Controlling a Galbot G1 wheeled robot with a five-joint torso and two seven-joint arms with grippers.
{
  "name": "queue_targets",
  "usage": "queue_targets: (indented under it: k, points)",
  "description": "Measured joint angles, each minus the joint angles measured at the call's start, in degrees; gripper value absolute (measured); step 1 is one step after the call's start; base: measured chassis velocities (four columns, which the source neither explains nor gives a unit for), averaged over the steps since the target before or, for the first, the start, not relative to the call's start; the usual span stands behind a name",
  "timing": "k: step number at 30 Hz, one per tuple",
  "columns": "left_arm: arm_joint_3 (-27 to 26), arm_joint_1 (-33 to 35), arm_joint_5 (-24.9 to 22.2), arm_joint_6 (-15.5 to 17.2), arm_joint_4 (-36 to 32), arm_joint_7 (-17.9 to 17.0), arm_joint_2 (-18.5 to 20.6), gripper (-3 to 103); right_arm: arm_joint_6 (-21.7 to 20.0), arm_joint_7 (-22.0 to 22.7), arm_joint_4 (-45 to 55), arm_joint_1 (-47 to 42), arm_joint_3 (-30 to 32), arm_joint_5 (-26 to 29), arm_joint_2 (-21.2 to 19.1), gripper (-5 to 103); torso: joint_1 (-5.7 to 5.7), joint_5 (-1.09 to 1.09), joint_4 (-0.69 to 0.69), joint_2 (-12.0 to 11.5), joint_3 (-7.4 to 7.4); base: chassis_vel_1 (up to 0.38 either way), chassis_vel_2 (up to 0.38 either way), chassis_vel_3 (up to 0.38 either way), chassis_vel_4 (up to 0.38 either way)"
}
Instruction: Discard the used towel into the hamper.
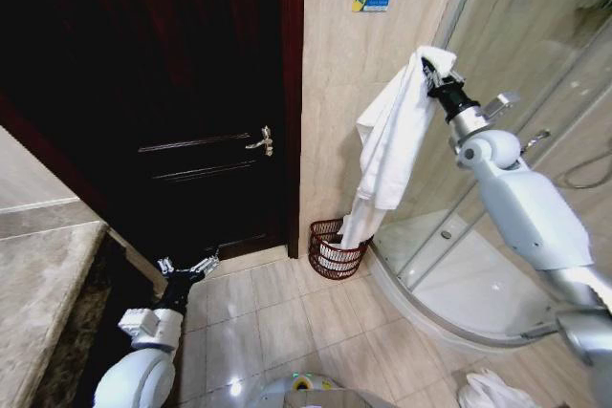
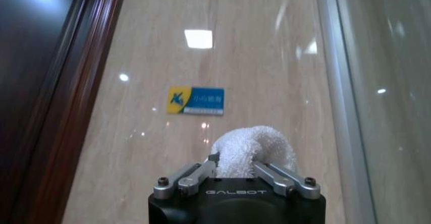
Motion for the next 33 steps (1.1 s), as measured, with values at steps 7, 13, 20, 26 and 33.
queue_targets:
  k: [7, 13, 20, 26, 33]
  points:
    - [0.00, 0.00, 0.00, 0.00, 0.00, 0.00, 0.00, 98, 0.45, -0.12, -0.58, -3.55, 0.78, -1.89, 1.57, 10, 0.00, 0.01, 0.01, 0.00, 0.00, 0.000, 0.000, 0.000, 0.000]
    - [0.00, 0.00, 0.00, 0.00, 0.00, 0.00, 0.00, 98, 0.83, -0.27, -0.76, -6.14, 1.17, -3.03, 2.48, 10, 0.00, 0.00, 0.00, 0.00, 0.00, 0.000, 0.000, 0.000, 0.000]
    - [0.00, 0.00, 0.00, 0.00, 0.00, 0.00, 0.00, 98, 1.84, -0.17, 1.24, -13.00, 2.08, -6.76, 4.90, 10, 0.00, 0.02, 0.00, 0.00, 0.00, 0.000, 0.000, 0.000, 0.000]
    - [0.00, 0.00, 0.00, 0.00, 0.00, 0.00, 0.00, 98, 2.63, 0.22, 2.66, -17.04, 2.98, -9.33, 6.98, 10, 0.07, 0.00, 0.01, 0.13, 0.07, 0.000, 0.000, 0.000, 0.000]
    - [0.00, 0.00, 0.00, 0.00, 0.00, 0.00, 0.00, 98, 3.00, -0.35, 3.10, -19.12, 4.28, -10.45, 8.17, 10, 0.52, 0.00, 0.00, 1.04, 0.50, 0.000, 0.000, 0.000, 0.000]
